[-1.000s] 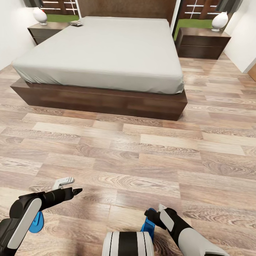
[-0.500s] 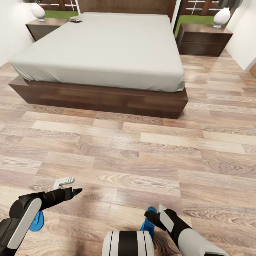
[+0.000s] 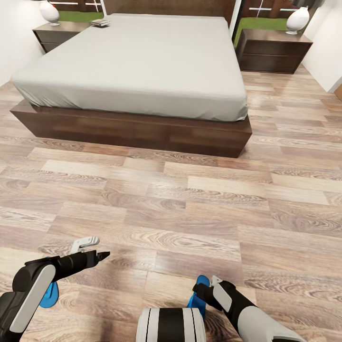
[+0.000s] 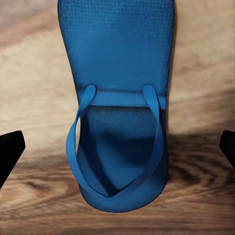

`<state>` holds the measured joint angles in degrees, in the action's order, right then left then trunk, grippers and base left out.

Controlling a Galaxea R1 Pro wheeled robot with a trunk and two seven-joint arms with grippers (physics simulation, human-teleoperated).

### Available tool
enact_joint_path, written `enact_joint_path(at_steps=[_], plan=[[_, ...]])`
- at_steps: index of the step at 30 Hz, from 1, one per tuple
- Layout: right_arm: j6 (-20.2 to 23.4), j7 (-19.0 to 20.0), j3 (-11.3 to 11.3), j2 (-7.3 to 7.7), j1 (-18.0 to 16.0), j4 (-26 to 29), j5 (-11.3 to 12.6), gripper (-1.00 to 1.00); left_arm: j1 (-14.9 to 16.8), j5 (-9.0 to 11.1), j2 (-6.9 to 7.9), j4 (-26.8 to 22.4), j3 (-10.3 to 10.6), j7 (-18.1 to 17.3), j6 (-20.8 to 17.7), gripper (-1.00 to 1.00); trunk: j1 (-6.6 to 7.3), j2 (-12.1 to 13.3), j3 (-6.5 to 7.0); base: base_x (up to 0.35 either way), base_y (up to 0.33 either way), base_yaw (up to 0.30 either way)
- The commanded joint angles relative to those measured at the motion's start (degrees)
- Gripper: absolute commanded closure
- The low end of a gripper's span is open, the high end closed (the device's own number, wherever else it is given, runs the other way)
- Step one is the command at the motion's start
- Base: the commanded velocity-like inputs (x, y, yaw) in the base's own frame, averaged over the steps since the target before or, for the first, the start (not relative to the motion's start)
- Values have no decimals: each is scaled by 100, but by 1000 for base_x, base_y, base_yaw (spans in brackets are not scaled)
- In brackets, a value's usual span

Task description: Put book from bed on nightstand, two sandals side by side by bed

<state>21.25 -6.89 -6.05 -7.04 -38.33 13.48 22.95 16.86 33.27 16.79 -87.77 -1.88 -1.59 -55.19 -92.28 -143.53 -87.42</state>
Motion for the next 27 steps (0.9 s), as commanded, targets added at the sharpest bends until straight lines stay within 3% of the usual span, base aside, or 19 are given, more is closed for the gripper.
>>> enact_joint_path(at_steps=[1, 8, 15, 27], plan=[[30, -31, -46, -6, 1, 11, 16, -100, 2, -5, 0, -3, -6, -17, -27, -100, 1, -1, -3, 0, 0, 0], [29, -31, -45, -11, 1, 1, 16, -100, 2, -5, 0, -3, -6, -17, -27, -100, 1, -1, -3, 0, 0, 0], [29, -31, -44, -42, 1, -2, 16, -100, 1, -5, 0, -3, -4, -17, -27, -100, -17, -11, -158, 0, 0, 0], [34, -31, -28, -67, 1, 7, 8, -100, 1, -5, 0, -8, -5, -17, -27, -100, -17, -11, -158, 0, 0, 0]])
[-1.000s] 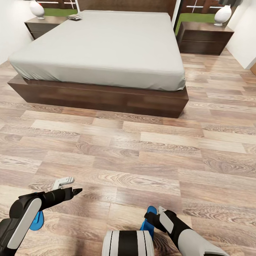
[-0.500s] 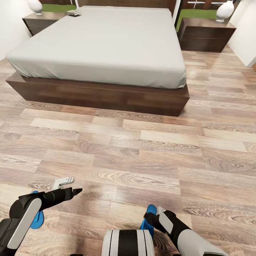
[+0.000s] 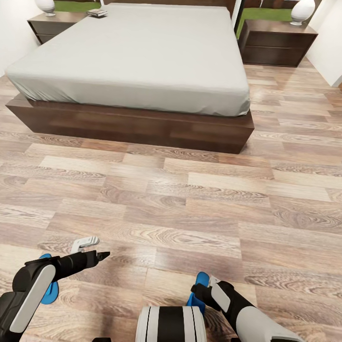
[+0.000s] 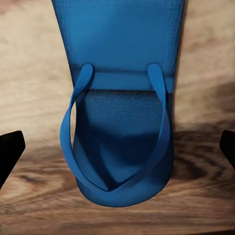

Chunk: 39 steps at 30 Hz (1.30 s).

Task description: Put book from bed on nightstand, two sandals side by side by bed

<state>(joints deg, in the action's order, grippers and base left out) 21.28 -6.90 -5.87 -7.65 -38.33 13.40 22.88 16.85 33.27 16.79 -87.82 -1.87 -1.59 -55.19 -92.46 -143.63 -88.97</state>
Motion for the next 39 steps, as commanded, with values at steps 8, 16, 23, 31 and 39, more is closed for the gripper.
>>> enact_joint_path(at_steps=[8, 16, 23, 31, 39], plan=[[53, -38, -39, -2, -5, 67, 15, -100, 2, -5, 0, -33, 2, -17, -27, -100, 1, -1, -3, 0, 0, 0], [72, -46, -31, 0, -22, 97, 8, -100, 2, -5, 0, -40, 5, -17, -27, -100, -12, -8, -114, 0, 0, 0], [83, -48, -29, 0, -31, 107, 6, -100, 2, -5, 0, -42, 4, -17, -27, -100, -17, -11, -158, 0, 0, 0], [85, -48, -28, 1, -33, 109, 6, -100, 2, -5, 0, -42, 8, -17, -27, -100, -17, -11, -158, 0, 0, 0], [89, -50, -25, 1, -37, 110, 6, -100, 2, -5, 0, -42, 17, -17, -27, -100, -27, -16, -247, 0, 0, 0]])
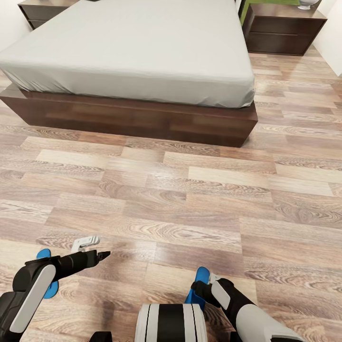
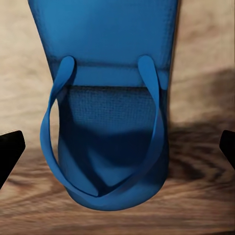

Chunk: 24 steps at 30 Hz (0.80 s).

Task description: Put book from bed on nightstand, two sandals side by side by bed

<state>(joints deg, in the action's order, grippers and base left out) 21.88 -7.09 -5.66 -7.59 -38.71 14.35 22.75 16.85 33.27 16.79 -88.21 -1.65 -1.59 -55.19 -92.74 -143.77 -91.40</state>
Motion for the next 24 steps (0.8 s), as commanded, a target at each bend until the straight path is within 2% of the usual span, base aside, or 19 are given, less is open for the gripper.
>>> enact_joint_path(at_steps=[1, 24], plan=[[31, -31, -45, -6, 0, 15, 18, -100, 2, -4, 0, -3, -5, -17, -27, -100, -1, -3, -26, 0, 0, 0], [35, -38, -42, -7, -53, 21, -6, -100, 2, -4, 0, -3, -2, -17, -27, -100, -4, -4, -48, 0, 0, 0]])
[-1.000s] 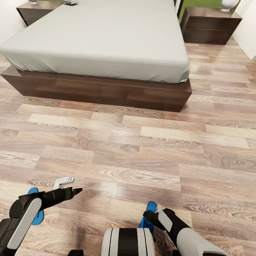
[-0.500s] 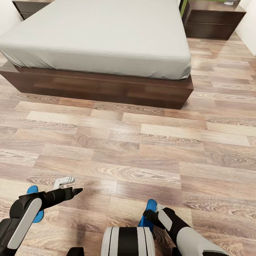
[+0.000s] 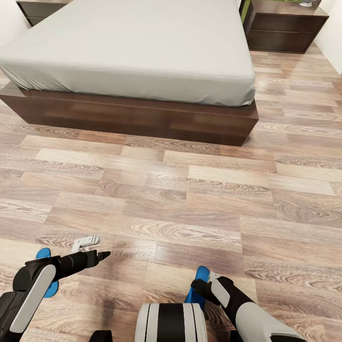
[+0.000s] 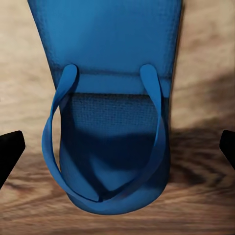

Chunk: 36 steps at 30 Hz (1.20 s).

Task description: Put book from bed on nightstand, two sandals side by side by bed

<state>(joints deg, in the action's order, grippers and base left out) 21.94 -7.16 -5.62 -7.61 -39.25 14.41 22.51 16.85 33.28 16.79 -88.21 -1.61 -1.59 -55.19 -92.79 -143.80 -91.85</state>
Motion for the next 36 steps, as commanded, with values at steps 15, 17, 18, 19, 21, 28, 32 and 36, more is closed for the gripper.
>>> enact_joint_path(at_steps=[15, 17, 18, 19, 21, 28, 32, 36], plan=[[36, -31, -45, -67, -86, 18, 34, -100, 2, -5, 0, -3, -7, -24, -27, -100, 1, -1, -3, 0, 0, 0], [37, -28, -45, -93, -92, 18, 34, -100, 2, -5, 0, -3, -5, -24, -27, -100, 1, -1, -3, 0, 0, 0], [37, -27, -45, -105, -95, 18, 34, -100, 2, -5, 0, -3, -3, -25, -27, -100, 1, -1, -3, 0, 0, 0], [37, -26, -43, -115, -101, 18, 34, -100, 2, -5, 0, -3, -4, -25, -27, -100, 1, -1, -3, 0, 0, 0], [37, -25, -41, -123, -107, 18, 34, -100, 2, -5, 0, -3, -4, -25, -27, -100, 1, -1, -3, 0, 0, 0], [38, -23, -37, -140, -123, 7, 28, -100, 2, -5, 0, -3, -1, -25, -27, -100, 1, -1, -3, 0, 0, 0], [38, -23, -36, -142, -125, 4, 22, -100, 2, -5, -1, -3, 1, -25, -27, -100, -4, -4, -47, 0, 0, 0], [38, -23, -36, -142, -126, 3, 14, -100, 2, -5, -1, -3, 2, -25, -27, -100, -9, -7, -92, 0, 0, 0]])
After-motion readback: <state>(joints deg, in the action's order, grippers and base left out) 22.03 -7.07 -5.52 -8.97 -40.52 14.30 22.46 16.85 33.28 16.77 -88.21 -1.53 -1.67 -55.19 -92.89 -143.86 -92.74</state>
